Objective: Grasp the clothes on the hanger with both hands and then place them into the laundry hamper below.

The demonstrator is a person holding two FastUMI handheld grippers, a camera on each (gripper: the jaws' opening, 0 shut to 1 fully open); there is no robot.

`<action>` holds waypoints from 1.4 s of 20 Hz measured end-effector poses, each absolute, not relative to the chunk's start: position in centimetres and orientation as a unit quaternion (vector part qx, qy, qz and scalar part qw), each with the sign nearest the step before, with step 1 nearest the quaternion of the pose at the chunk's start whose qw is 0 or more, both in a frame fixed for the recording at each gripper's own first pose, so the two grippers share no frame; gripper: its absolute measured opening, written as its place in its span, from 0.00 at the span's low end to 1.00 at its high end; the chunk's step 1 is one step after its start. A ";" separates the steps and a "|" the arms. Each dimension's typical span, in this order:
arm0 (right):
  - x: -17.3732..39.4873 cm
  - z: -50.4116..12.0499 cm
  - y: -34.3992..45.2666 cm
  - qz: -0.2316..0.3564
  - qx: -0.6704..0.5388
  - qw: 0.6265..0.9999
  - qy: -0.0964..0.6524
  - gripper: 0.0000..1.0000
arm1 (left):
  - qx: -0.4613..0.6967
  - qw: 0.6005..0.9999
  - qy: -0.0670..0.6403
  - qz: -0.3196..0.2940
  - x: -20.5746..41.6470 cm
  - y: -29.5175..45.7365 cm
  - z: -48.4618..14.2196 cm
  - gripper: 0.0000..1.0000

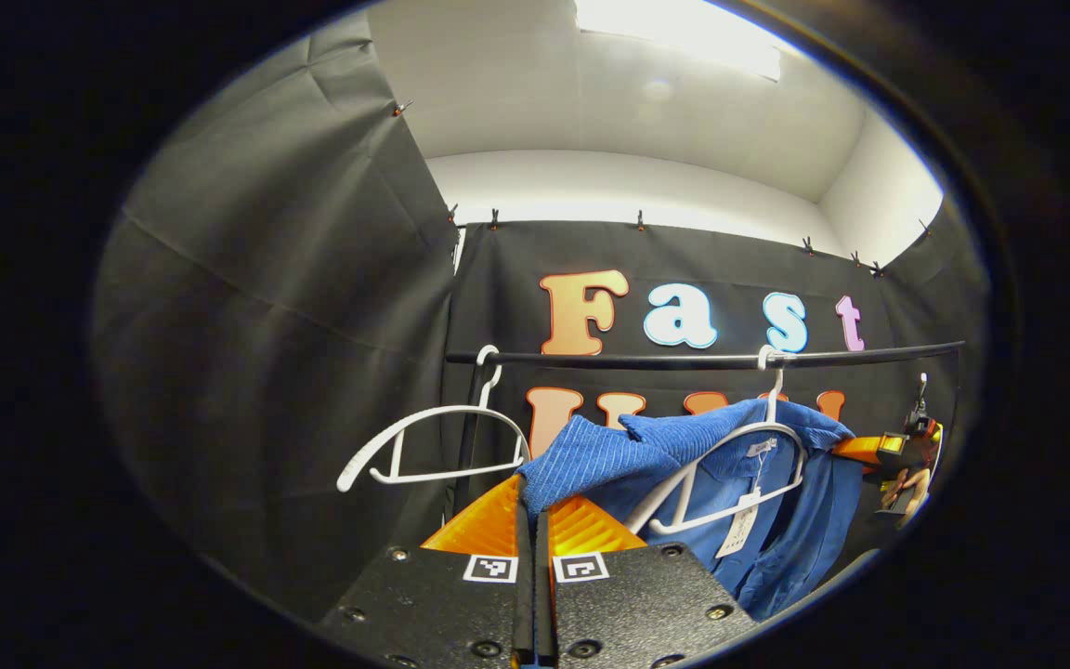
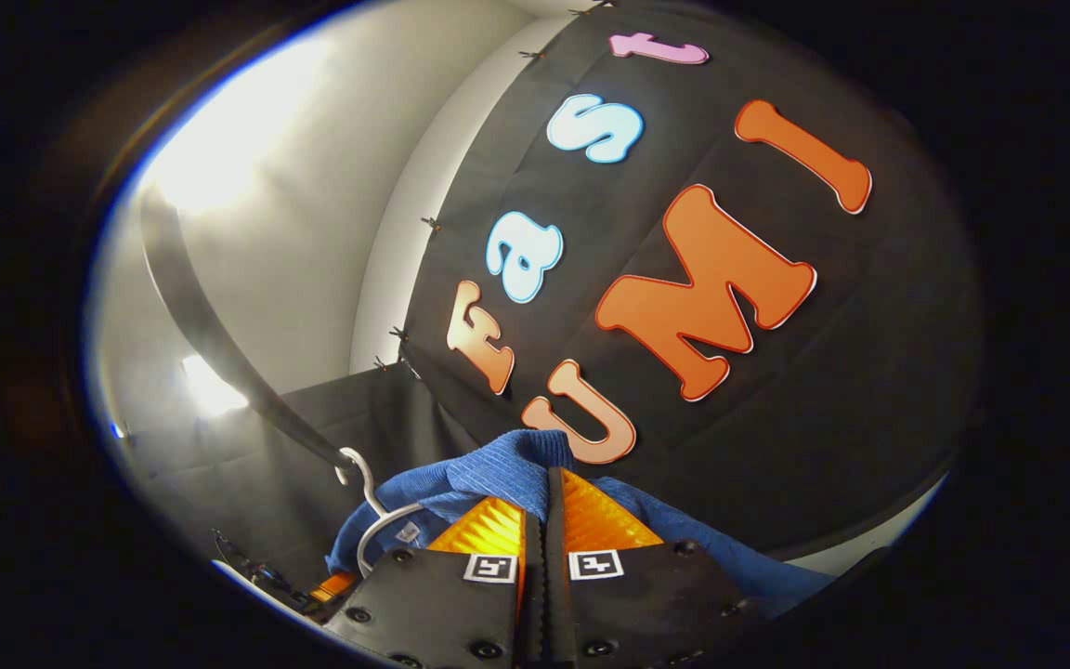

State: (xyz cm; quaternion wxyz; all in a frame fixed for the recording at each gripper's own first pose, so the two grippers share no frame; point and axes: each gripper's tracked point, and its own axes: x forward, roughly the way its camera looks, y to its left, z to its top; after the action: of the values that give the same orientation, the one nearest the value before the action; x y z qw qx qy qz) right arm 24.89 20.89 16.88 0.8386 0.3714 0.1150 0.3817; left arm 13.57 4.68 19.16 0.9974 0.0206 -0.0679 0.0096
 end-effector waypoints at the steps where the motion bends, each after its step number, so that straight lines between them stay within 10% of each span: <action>1: 25.3 17.1 20.7 0.378 0.367 0.842 0.111 0.07 | 0.031 0.997 -0.073 0.012 13.8 4.8 19.7 0.00; 28: 26.5 7.3 13.6 0.245 0.255 0.926 0.131 0.07 | 0.042 0.998 0.028 -0.048 15.5 1.3 8.4 0.00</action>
State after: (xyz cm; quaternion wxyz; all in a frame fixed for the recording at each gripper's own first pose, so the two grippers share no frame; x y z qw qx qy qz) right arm 26.53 13.58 7.28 0.9260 0.2555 0.1308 0.2453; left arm 15.48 1.33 8.37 0.9976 0.0422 0.0278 -0.0481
